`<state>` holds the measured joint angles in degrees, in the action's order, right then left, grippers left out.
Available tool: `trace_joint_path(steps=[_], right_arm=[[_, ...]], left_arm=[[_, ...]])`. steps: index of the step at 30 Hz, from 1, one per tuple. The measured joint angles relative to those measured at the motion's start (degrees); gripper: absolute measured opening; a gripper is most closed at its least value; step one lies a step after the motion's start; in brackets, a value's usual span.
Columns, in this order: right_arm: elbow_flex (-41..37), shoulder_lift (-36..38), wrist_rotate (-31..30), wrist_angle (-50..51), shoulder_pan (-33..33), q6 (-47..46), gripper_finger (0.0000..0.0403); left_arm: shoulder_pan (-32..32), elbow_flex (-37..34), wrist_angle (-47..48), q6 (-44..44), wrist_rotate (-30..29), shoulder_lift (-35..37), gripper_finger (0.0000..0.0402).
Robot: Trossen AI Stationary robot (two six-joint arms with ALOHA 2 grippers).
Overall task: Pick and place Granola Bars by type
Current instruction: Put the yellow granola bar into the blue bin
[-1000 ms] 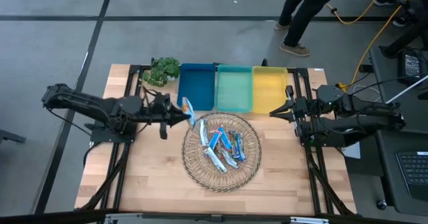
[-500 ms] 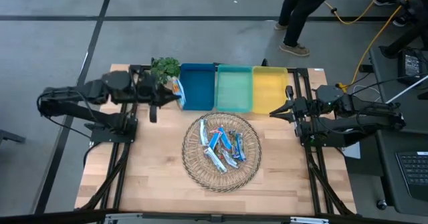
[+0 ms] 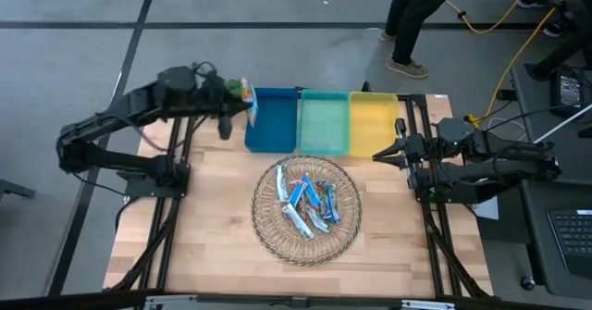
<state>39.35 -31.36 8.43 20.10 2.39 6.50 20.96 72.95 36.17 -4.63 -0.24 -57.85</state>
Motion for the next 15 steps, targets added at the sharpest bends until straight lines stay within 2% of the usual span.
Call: trace_joint_path(steps=[9, 15], right_arm=[[0.0, 0.0, 0.0, 0.0, 0.0, -1.2, 0.0032], [0.0, 0.0, 0.1, 0.0, 0.0, -1.5, 0.0032]], left_arm=[[12.7, 0.0, -0.2, 0.9, 8.2, -12.9, 0.0027], [16.8, 0.0, 0.1, 0.0, 8.7, -21.1, 0.0027]])
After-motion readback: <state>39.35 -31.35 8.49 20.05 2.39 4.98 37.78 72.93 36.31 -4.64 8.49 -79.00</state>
